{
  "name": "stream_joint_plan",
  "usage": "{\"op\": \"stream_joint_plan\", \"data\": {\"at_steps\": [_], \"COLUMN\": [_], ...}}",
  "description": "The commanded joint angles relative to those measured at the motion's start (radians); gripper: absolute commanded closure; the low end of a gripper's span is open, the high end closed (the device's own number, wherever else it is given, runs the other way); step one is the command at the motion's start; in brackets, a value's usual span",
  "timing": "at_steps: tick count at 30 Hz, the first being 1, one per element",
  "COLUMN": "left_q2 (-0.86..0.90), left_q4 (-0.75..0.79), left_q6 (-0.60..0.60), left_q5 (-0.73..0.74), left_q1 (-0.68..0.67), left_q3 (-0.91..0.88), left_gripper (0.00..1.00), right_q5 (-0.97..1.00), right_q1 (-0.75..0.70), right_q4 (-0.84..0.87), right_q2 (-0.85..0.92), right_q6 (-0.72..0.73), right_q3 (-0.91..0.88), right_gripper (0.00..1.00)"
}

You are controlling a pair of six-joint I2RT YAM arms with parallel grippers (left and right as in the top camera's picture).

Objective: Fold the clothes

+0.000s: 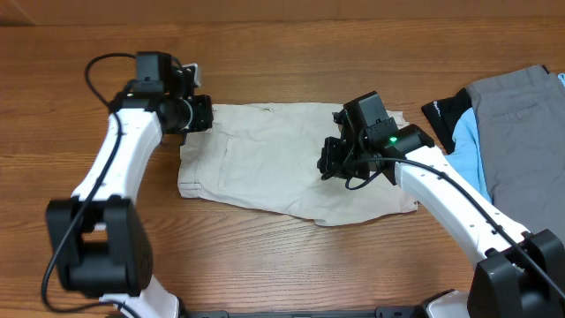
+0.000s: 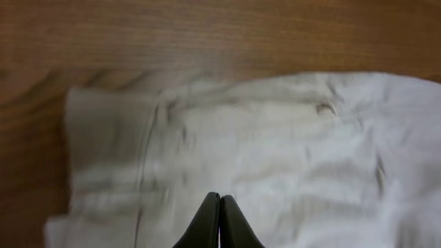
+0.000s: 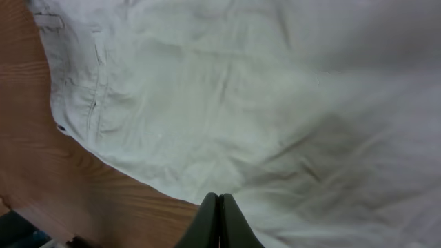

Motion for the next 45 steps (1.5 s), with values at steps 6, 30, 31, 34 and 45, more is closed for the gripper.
{"op": "stream_joint_plan", "data": {"at_steps": [6,30,31,34,45], "left_q2": [0.248,-0.153,-0.150,-0.140,-0.139], "left_q4": [0.216,-0.443,-0.449,-0.475,-0.550], "left_q6": [-0.066,-0.123,-0.125,-0.126,-0.170], "left_q5": [-0.107,-0.175,-0.182,-0.211,-0.300], "left_q1": [-0.012,-0.016,-0.016,-0.016,-0.016], "left_q3": [0.007,0.149,0.149,0.149,0.143], "left_gripper": [0.96,0.96,0.96,0.96,0.96], "right_q5": [0.025,0.164,0.185,0.212,0.073], "right_q1": [0.006,0.282,0.286,0.288,0.274], "right_q4": [-0.010,0.233,0.264,0.331,0.328], "right_q2": [0.009,0.082,0.093,0.153,0.165], "right_q6": [0.003,0.272,0.289,0.325,0.267], "right_q3": [0.005,-0.169,-0.183,-0.214,-0.156], "right_gripper": [0.96,0.96,0.96,0.96,0.96]}}
